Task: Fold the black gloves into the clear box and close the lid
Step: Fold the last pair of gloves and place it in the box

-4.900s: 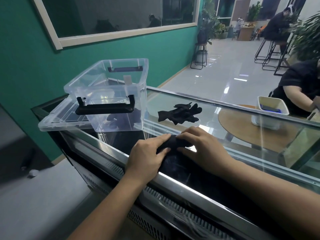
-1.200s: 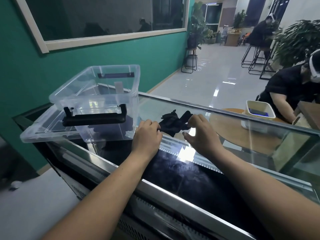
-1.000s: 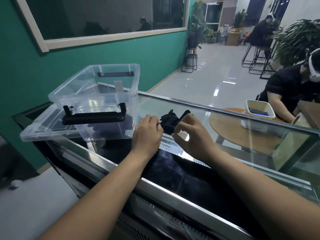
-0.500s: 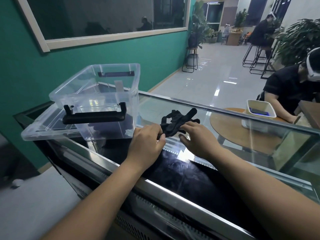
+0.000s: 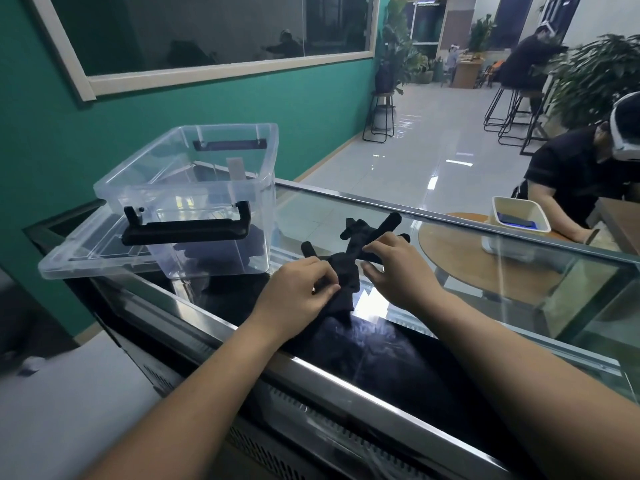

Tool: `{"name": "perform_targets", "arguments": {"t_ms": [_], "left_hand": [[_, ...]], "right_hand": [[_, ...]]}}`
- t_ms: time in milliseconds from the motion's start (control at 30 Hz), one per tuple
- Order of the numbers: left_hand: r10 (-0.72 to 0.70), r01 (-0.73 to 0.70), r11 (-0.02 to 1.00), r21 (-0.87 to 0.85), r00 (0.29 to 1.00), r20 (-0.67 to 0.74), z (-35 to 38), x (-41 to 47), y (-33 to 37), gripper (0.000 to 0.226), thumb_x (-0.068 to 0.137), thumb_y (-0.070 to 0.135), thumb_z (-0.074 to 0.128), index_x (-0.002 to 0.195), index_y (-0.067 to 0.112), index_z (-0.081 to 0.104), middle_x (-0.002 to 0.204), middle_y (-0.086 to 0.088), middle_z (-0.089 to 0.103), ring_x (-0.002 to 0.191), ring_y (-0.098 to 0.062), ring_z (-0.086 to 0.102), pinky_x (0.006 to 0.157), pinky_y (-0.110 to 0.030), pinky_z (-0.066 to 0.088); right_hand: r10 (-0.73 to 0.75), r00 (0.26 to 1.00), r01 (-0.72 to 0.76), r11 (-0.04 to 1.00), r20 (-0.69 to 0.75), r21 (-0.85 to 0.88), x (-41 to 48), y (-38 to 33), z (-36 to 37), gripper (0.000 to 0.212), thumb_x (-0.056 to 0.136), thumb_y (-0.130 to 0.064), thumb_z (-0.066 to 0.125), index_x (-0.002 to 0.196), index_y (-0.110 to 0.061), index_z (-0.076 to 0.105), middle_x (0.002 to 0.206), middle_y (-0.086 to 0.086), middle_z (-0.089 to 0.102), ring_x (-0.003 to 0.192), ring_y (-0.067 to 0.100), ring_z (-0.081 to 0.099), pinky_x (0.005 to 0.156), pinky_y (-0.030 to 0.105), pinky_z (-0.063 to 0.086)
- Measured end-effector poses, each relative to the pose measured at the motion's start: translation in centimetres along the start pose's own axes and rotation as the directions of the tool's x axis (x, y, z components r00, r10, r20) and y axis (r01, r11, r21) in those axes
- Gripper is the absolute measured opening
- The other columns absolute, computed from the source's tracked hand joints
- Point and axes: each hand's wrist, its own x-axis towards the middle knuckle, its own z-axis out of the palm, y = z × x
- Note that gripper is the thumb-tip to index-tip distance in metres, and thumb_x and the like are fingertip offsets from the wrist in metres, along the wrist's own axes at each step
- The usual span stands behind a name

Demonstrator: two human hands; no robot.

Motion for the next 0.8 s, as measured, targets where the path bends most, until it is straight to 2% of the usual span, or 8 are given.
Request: {"name": "perform_targets", "arguments": {"t_ms": [100,200,333,467,600,733,800], "left_hand": [[-0.018,0.018,0.998,0.052,1.000,0.000,0.2,0.2,-0.1,0.005,0.093,0.035,0.073,0.094,0.030,0.073,0.095,0.015,0.070,0.092,-0.009,0.064,0.088,-0.040,0.055],[-0.066,0.064,0.993,0.097,0.998,0.015,0.2,0.4,0.1,0.012,0.093,0.041,0.068,0.101,0.033,0.071,0.111,0.018,0.071,0.111,-0.009,0.063,0.105,-0.041,0.045],[-0.135,0.118,0.978,0.172,0.986,0.095,0.1,0.7,0.5,0.026,0.096,0.043,0.060,0.121,0.035,0.065,0.133,0.020,0.065,0.129,-0.007,0.055,0.110,-0.034,0.033],[-0.225,0.174,0.954,0.243,0.953,0.203,0.0,1.0,0.8,0.056,0.099,0.049,0.048,0.153,0.037,0.051,0.166,0.014,0.045,0.153,-0.008,0.035,0.126,-0.043,0.024],[-0.260,0.182,0.938,0.295,0.932,0.252,0.1,1.1,0.9,0.070,0.096,0.055,0.035,0.164,0.038,0.039,0.175,0.013,0.031,0.159,-0.011,0.022,0.130,-0.045,0.018],[-0.288,0.209,0.931,0.299,0.925,0.248,0.0,1.2,1.1,0.074,0.094,0.058,0.033,0.165,0.037,0.038,0.175,0.013,0.030,0.159,-0.013,0.020,0.130,-0.044,0.016],[-0.290,0.215,0.930,0.300,0.927,0.237,-0.1,1.2,1.0,0.073,0.096,0.058,0.037,0.165,0.036,0.039,0.174,0.013,0.031,0.158,-0.012,0.021,0.130,-0.043,0.016]], "right_hand": [[0.008,1.000,-0.008,1.000,-0.002,-0.001,0.0,0.1,0.1,0.031,0.100,-0.039,0.068,0.124,-0.021,0.074,0.124,-0.001,0.066,0.110,0.027,0.062,0.091,0.043,0.054],[0.014,1.000,-0.014,1.000,-0.002,-0.008,0.1,0.1,0.1,0.030,0.099,-0.039,0.068,0.123,-0.021,0.074,0.122,0.000,0.066,0.108,0.027,0.062,0.090,0.043,0.054],[0.053,0.998,-0.053,0.998,-0.017,-0.027,0.1,0.1,0.1,0.030,0.098,-0.039,0.067,0.122,-0.021,0.074,0.120,0.000,0.066,0.108,0.027,0.061,0.091,0.045,0.055],[0.079,0.997,-0.080,0.995,-0.024,-0.066,0.2,0.4,0.3,0.034,0.098,-0.041,0.065,0.125,-0.021,0.072,0.119,0.001,0.065,0.112,0.026,0.059,0.097,0.043,0.049],[0.060,0.996,-0.063,0.997,-0.063,-0.042,0.1,0.3,0.2,0.027,0.097,-0.037,0.068,0.119,-0.023,0.073,0.115,0.000,0.064,0.109,0.025,0.056,0.098,0.038,0.036],[0.019,0.998,-0.016,0.999,-0.065,0.041,0.1,-0.3,0.0,0.012,0.094,-0.033,0.072,0.104,-0.026,0.072,0.106,-0.004,0.060,0.107,0.024,0.054,0.094,0.034,0.029],[0.020,1.000,-0.018,0.995,-0.018,0.094,0.1,-0.8,0.1,0.013,0.096,-0.037,0.070,0.106,-0.029,0.074,0.109,-0.005,0.059,0.111,0.021,0.052,0.097,0.034,0.030]]}}
